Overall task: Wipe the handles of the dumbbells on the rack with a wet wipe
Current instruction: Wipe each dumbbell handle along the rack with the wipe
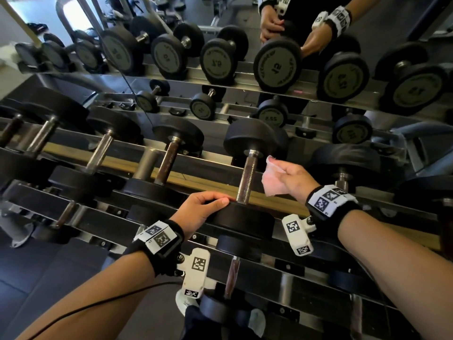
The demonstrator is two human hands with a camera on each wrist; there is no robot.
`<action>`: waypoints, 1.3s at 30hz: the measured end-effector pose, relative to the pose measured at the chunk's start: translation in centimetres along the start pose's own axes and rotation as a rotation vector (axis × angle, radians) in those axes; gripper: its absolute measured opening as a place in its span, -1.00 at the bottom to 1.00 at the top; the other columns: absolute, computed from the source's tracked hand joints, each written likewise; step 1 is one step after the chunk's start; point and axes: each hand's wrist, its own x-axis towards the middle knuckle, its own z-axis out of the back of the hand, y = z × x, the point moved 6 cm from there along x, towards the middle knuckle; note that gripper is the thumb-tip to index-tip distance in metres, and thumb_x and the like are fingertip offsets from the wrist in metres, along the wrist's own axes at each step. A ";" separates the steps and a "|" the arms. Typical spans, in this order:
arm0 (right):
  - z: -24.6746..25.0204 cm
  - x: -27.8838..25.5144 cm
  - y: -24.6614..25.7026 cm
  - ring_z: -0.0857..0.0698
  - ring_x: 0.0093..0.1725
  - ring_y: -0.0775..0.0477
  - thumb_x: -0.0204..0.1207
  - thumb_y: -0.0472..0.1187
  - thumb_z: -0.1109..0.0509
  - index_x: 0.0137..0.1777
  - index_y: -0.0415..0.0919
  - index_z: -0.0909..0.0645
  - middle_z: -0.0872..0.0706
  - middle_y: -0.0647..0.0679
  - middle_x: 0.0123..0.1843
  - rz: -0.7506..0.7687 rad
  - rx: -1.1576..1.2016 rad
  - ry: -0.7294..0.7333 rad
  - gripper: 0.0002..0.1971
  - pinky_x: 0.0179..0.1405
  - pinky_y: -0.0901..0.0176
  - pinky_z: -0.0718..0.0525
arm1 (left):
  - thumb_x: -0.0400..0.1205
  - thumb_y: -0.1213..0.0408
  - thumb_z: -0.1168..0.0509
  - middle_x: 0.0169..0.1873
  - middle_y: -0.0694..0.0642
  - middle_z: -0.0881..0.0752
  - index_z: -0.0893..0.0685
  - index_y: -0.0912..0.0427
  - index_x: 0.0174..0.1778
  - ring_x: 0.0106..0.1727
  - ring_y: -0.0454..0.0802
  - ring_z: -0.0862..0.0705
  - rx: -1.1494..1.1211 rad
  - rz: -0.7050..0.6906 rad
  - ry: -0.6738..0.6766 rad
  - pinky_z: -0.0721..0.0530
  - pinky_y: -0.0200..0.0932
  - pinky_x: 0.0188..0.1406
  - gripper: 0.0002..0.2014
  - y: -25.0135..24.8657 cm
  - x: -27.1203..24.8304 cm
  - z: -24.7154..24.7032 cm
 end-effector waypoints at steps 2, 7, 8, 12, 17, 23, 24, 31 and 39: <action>-1.0 0.4 -0.1 -0.67 0.26 -0.09 0.70 -0.37 -0.23 0.53 0.02 -0.51 -0.64 -0.13 0.40 -0.003 -0.027 0.019 -0.54 0.35 0.12 -0.62 | 0.51 0.13 -0.40 -0.02 0.13 -0.83 -0.85 0.08 0.02 0.00 -0.02 -0.78 -0.004 0.002 -0.002 -0.74 -0.16 -0.08 -0.77 -0.1 -0.1 -0.1; -3.1 1.0 -0.4 -0.53 0.43 -0.02 0.68 -0.37 -0.25 0.65 -0.05 -0.34 -0.50 -0.05 0.52 -0.015 -0.136 0.124 -0.45 0.49 0.16 -0.42 | 0.55 0.17 -0.37 -0.04 0.11 -0.83 -0.82 0.13 0.05 -0.02 -0.05 -0.77 0.015 0.010 -0.007 -0.73 -0.18 -0.08 -0.77 -0.3 -0.2 -0.2; -3.3 1.0 -0.3 -0.55 0.38 0.02 0.68 -0.38 -0.25 0.64 -0.07 -0.34 -0.52 -0.05 0.48 -0.018 -0.123 0.130 -0.45 0.39 0.26 -0.44 | 0.55 0.16 -0.37 -0.03 0.11 -0.82 -0.82 0.12 0.05 -0.01 -0.04 -0.77 0.022 0.015 0.000 -0.73 -0.17 -0.07 -0.77 -0.3 -0.1 -0.1; -3.1 0.5 -0.3 -0.63 0.36 -0.14 0.67 -0.44 -0.23 0.59 -0.15 -0.43 -0.61 -0.16 0.44 -0.058 -0.027 0.134 -0.50 0.44 0.02 -0.55 | 0.53 0.12 -0.39 -0.01 0.15 -0.82 -0.83 0.16 0.07 -0.01 -0.03 -0.76 0.025 0.029 0.026 -0.73 -0.18 -0.06 -0.72 -0.3 0.2 0.0; -2.7 -1.1 -0.6 -0.77 0.11 -0.07 0.62 -0.52 -0.22 0.35 -0.19 -0.62 -0.75 -0.16 0.19 -0.144 0.103 0.305 -0.61 0.04 0.13 -0.78 | 0.55 0.12 -0.38 0.01 0.18 -0.81 -0.81 0.22 0.11 0.00 -0.01 -0.76 0.023 0.045 0.051 -0.74 -0.14 -0.03 -0.69 -0.2 0.3 0.1; -1.1 0.5 -0.7 -0.71 0.18 -0.24 0.63 -0.55 -0.17 0.39 -0.30 -0.59 -0.68 -0.34 0.30 -0.195 0.208 0.080 -0.60 0.10 -0.01 -0.70 | 0.54 0.13 -0.38 -0.02 0.12 -0.82 -0.80 0.23 0.10 -0.03 -0.06 -0.77 0.001 0.066 0.082 -0.73 -0.22 -0.12 -0.69 -0.4 0.3 0.0; -1.8 0.6 -0.5 -0.70 0.20 -0.27 0.63 -0.54 -0.19 0.27 -0.23 -0.65 -0.69 -0.35 0.29 -0.193 0.249 0.065 -0.64 0.12 0.00 -0.70 | 0.54 0.14 -0.38 -0.02 0.11 -0.82 -0.80 0.21 0.08 -0.03 -0.06 -0.77 -0.006 0.068 0.085 -0.73 -0.22 -0.11 -0.71 -0.5 0.3 0.0; -5.0 -1.0 0.3 -0.64 0.38 -0.22 0.61 -0.54 -0.27 0.39 -0.19 -0.58 -0.66 -0.26 0.38 -0.120 0.147 0.070 -0.59 0.44 -0.05 -0.57 | 0.56 0.12 -0.40 -0.02 0.12 -0.83 -0.85 0.07 0.01 -0.01 -0.04 -0.78 -0.024 0.057 0.084 -0.73 -0.20 -0.10 -0.80 0.1 0.4 0.2; -2.9 -3.4 -0.2 -0.77 0.09 -0.10 0.51 -0.68 -0.10 0.38 -0.30 -0.61 -0.73 -0.28 0.25 -0.228 0.160 0.271 -0.46 0.00 0.14 -0.76 | 0.59 0.10 -0.38 0.04 0.13 -0.81 -0.84 0.06 0.05 0.01 -0.03 -0.78 0.008 0.062 0.105 -0.74 -0.17 -0.08 -0.78 0.2 0.5 0.3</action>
